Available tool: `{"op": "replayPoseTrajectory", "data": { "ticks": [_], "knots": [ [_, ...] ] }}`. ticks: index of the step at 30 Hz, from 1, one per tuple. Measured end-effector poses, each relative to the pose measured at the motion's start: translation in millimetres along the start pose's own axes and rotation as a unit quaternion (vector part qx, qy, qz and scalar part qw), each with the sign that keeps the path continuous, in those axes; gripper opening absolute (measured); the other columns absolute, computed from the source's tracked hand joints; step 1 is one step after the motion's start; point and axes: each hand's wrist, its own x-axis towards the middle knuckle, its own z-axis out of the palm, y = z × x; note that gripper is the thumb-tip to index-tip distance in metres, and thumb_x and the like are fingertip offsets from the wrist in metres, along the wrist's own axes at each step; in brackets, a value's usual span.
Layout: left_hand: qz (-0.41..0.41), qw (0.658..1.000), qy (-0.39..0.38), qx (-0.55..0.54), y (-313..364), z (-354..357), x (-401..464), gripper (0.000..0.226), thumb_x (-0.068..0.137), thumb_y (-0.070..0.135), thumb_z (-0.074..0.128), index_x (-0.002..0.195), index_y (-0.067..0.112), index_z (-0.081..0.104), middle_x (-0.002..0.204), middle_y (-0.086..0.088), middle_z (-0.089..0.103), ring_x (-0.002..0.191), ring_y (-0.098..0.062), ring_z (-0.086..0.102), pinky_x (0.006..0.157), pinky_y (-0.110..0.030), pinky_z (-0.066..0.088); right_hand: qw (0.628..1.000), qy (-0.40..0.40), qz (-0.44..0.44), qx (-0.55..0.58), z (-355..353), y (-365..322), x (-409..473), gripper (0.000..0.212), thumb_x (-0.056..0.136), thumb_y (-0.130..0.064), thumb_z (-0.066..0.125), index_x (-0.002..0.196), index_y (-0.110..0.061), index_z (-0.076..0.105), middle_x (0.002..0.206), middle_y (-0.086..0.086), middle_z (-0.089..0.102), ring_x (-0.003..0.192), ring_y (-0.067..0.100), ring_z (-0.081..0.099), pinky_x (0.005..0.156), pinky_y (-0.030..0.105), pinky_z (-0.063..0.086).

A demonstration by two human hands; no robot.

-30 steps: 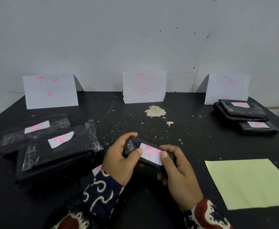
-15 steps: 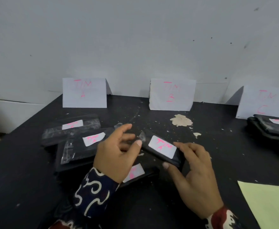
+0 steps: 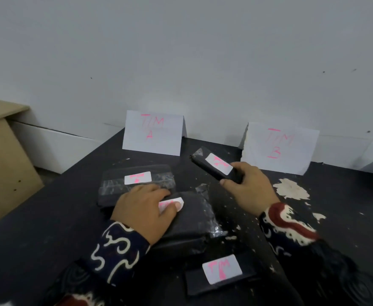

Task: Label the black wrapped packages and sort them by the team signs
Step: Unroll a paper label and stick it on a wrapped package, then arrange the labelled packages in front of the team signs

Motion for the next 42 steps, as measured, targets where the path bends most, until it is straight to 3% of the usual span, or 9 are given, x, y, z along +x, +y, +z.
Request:
{"op": "replayPoseTrajectory", "data": {
  "ticks": [2, 6, 10, 17, 22, 31, 36, 39, 42],
  "knots": [
    [0.001, 1.0, 0.007, 0.003, -2, 4, 1, 0.064, 0.08, 0.069, 0.026, 0.106, 0.03, 0.07, 0.11, 0.011, 0.067, 0.104, -0.017, 0.061, 0.088, -0.039, 0.051, 0.999, -0.035, -0.014, -0.012, 15, -6, 27, 0.036, 0.082, -0.034, 0.07, 0.115, -0.026, 0.06, 0.106, 0.0, 0.061, 0.088, 0.014, 0.057, 0.072, 0.024, 0.04],
    [0.01, 1.0, 0.017, 0.003, -4, 8, 1, 0.048, 0.084, 0.056, 0.036, 0.102, 0.028, 0.072, 0.106, 0.007, 0.068, 0.096, -0.021, 0.064, 0.08, -0.043, 0.054, 0.992, -0.11, -0.033, -0.056, 48, -17, 79, 0.043, 0.079, -0.034, 0.071, 0.12, -0.023, 0.061, 0.111, -0.001, 0.061, 0.096, 0.015, 0.058, 0.08, 0.023, 0.04],
    [0.012, 1.0, 0.018, 0.0, -4, 9, 3, 0.045, 0.085, 0.052, 0.038, 0.103, 0.029, 0.071, 0.109, 0.007, 0.067, 0.098, -0.021, 0.062, 0.082, -0.041, 0.053, 0.983, -0.152, -0.073, -0.073, 78, -31, 118, 0.037, 0.079, -0.028, 0.073, 0.113, -0.017, 0.07, 0.106, 0.003, 0.07, 0.094, 0.019, 0.063, 0.078, 0.023, 0.044],
    [0.013, 1.0, 0.013, -0.01, -7, 12, 4, 0.044, 0.087, 0.053, 0.038, 0.107, 0.029, 0.069, 0.114, 0.009, 0.065, 0.103, -0.019, 0.06, 0.085, -0.042, 0.05, 0.971, -0.182, -0.115, -0.1, 116, -44, 158, 0.053, 0.083, -0.035, 0.072, 0.129, -0.012, 0.06, 0.126, 0.007, 0.061, 0.115, 0.025, 0.055, 0.097, 0.03, 0.042],
    [0.014, 1.0, 0.011, -0.012, -7, 11, 3, 0.043, 0.087, 0.053, 0.038, 0.11, 0.031, 0.068, 0.116, 0.011, 0.064, 0.105, -0.018, 0.059, 0.086, -0.04, 0.049, 0.979, -0.156, -0.117, -0.059, 131, -43, 161, 0.042, 0.078, -0.035, 0.079, 0.112, -0.018, 0.063, 0.111, 0.001, 0.065, 0.102, 0.02, 0.059, 0.084, 0.025, 0.044],
    [0.005, 1.0, -0.002, -0.021, -4, 8, 3, 0.047, 0.087, 0.055, 0.036, 0.111, 0.031, 0.068, 0.117, 0.009, 0.064, 0.106, -0.019, 0.059, 0.088, -0.042, 0.05, 0.982, -0.145, -0.115, -0.048, 109, -45, 145, 0.039, 0.082, -0.043, 0.073, 0.112, -0.019, 0.067, 0.114, -0.001, 0.064, 0.105, 0.015, 0.057, 0.085, 0.023, 0.04],
    [0.01, 0.999, 0.007, -0.033, -2, 5, 4, 0.048, 0.084, 0.056, 0.04, 0.108, 0.026, 0.07, 0.113, 0.004, 0.068, 0.103, -0.023, 0.062, 0.087, -0.041, 0.051, 0.991, -0.095, -0.09, 0.007, 65, -29, 94, 0.025, 0.086, -0.041, 0.069, 0.103, -0.023, 0.07, 0.101, -0.006, 0.068, 0.093, 0.009, 0.061, 0.085, 0.023, 0.048],
    [0.018, 0.996, 0.037, -0.081, 1, 1, 3, 0.05, 0.081, 0.058, 0.046, 0.103, 0.021, 0.071, 0.105, 0.003, 0.071, 0.098, -0.021, 0.065, 0.088, -0.039, 0.051, 0.994, -0.077, -0.068, 0.029, 34, -14, 49, 0.022, 0.087, -0.04, 0.068, 0.102, -0.025, 0.069, 0.097, -0.01, 0.068, 0.09, 0.003, 0.062, 0.079, 0.017, 0.045],
    [0.026, 0.992, 0.056, -0.113, 6, -6, 1, 0.052, 0.079, 0.059, 0.046, 0.105, 0.022, 0.071, 0.104, 0.004, 0.072, 0.099, -0.02, 0.066, 0.102, -0.047, 0.042, 0.996, -0.069, -0.044, 0.045, 8, 0, 2, 0.018, 0.088, -0.038, 0.068, 0.102, -0.028, 0.069, 0.094, -0.014, 0.068, 0.086, -0.003, 0.061, 0.076, 0.012, 0.044]
  ]
}}
